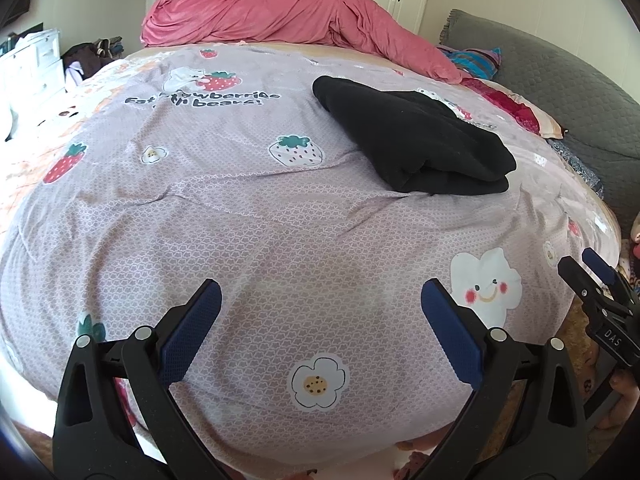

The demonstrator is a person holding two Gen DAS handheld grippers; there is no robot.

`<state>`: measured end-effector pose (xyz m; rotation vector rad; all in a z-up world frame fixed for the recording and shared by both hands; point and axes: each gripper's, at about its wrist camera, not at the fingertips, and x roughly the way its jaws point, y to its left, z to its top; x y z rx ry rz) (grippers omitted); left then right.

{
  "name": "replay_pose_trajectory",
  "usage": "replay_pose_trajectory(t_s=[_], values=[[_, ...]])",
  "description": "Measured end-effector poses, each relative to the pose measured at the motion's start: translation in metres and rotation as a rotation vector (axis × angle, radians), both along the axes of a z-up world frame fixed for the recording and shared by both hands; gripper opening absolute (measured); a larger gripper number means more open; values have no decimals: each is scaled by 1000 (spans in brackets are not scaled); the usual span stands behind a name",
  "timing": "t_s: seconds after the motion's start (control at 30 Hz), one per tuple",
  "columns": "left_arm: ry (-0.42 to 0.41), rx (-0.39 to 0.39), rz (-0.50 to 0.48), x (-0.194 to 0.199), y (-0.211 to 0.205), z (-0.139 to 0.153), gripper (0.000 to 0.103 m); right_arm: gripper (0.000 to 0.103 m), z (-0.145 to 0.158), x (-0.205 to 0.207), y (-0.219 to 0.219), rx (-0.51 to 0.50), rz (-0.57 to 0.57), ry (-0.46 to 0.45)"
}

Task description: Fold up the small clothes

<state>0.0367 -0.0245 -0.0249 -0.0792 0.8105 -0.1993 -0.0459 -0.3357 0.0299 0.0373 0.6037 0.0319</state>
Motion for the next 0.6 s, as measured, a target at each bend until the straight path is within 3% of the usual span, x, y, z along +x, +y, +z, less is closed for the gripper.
replay_pose_trajectory(t_s=[0.13,0.23,0.4,0.53,0.6], values=[[11,0,19,2,3,1,94,99,6,-3,-6,15,-36,5],[25,-8,41,2,12,2,94,99,23,-12,-34,43,-141,-22],[56,-27,189,22,89,18,94,99,47,-46,-141,-18,-532,-27],[81,18,378,54,190,35,94,99,28,-88,-258,-26,-882,86],[85,88,494,74,242,39,94,99,8,-107,-316,-47,-1040,209]])
